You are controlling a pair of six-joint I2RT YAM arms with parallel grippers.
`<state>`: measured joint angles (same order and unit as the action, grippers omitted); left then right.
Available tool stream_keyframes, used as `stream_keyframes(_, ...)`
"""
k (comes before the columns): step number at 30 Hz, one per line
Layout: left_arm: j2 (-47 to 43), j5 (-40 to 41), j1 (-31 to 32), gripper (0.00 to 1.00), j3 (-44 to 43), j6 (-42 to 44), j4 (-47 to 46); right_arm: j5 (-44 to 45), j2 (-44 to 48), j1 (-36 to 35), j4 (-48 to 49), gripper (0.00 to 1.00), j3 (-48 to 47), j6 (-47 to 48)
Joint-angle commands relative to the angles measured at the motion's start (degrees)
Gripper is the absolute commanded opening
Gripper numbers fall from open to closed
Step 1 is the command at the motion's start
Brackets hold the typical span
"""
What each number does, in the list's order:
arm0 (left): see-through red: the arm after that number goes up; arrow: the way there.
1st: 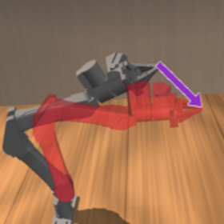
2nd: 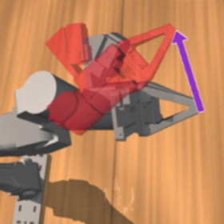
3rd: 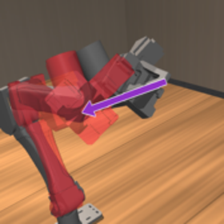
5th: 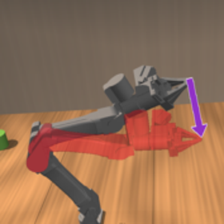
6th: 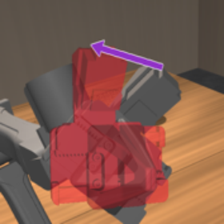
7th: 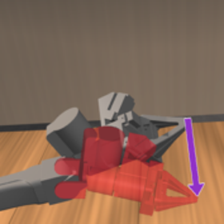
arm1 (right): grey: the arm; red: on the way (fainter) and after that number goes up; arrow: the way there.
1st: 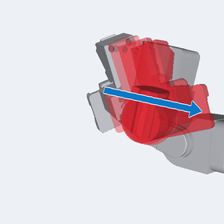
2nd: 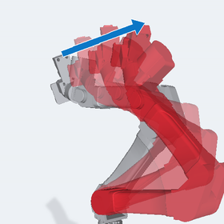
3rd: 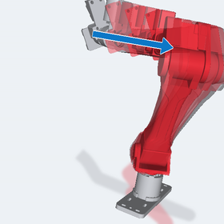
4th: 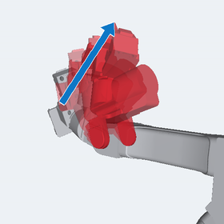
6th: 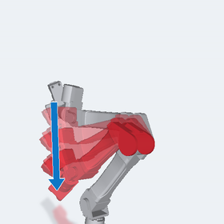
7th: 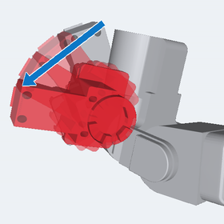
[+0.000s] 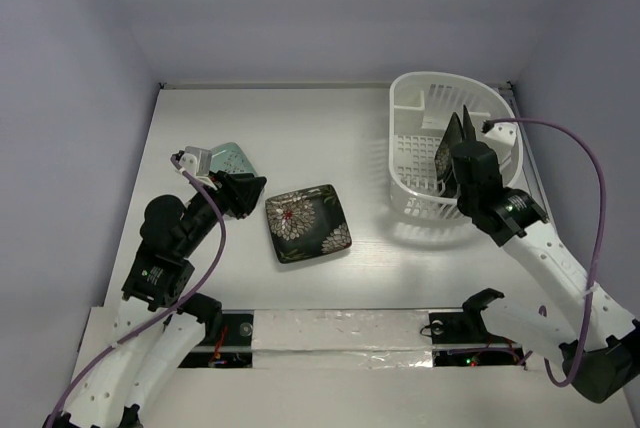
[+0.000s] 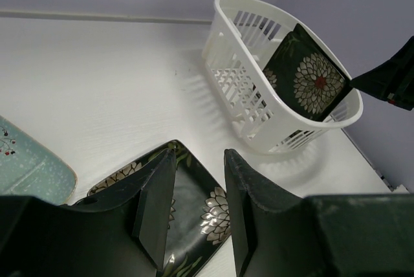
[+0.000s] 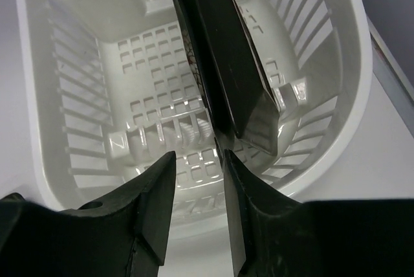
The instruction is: Unload the plates from the dish rack
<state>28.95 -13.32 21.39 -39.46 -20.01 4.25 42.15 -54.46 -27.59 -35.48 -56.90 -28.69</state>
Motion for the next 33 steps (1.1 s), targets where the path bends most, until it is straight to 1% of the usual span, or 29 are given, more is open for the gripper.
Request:
stream_keyframes(1, -0.82, -0.3, 0.23, 0.33, -2.2, 0.41, -1.7, -2.86, -0.65, 2.1, 2.43, 0.42, 0.48, 1.79)
stream_keyframes(5, -0.82, -0.3, 0.23, 0.33, -2.2, 0.41, -1.7, -5.67, -1.88, 4.56, 5.16, 0.46, 1.27, 2.67)
stream_keyframes(14, -0.3, -0.3, 0.23, 0.33, -2.2, 0.41, -1.79, -7.08, -6.53, 8.7, 10.43, 0.46, 2.5, 3.29)
stream_keyframes(16, -0.12, -0.3, 0.23, 0.33, -2.2, 0.41, -1.79, -6.3, -7.68, 10.01, 11.14, 0.46, 2.24, 3.29)
stream_keyframes(26, -0.12, -0.21, 0.23, 0.33, -2.28, 0.5, -1.79, -0.06, -15.41, 10.02, 11.84, 0.47, -0.66, 4.17)
stream_keyframes(29, -0.21, -0.13, 0.23, 0.33, -2.29, 0.5, -1.7, 1.53, -16.21, 10.02, 11.93, 0.41, -1.37, 5.3)
stream_keyframes(30, -0.12, -0.21, 0.23, 0.33, -2.2, 0.5, -1.7, 1.7, -16.21, 10.02, 12.1, 0.39, -1.37, 6.18)
stream_keyframes(31, -0.3, -0.21, 0.23, 0.33, -2.2, 0.5, -1.7, 2.49, -16.12, 10.02, 12.02, 0.32, -1.45, 6.71)
stream_keyframes(33, -0.3, -0.21, 0.23, 0.33, -2.2, 0.5, -1.79, 2.94, -16.21, 10.02, 11.58, 0.28, -1.98, 8.11)
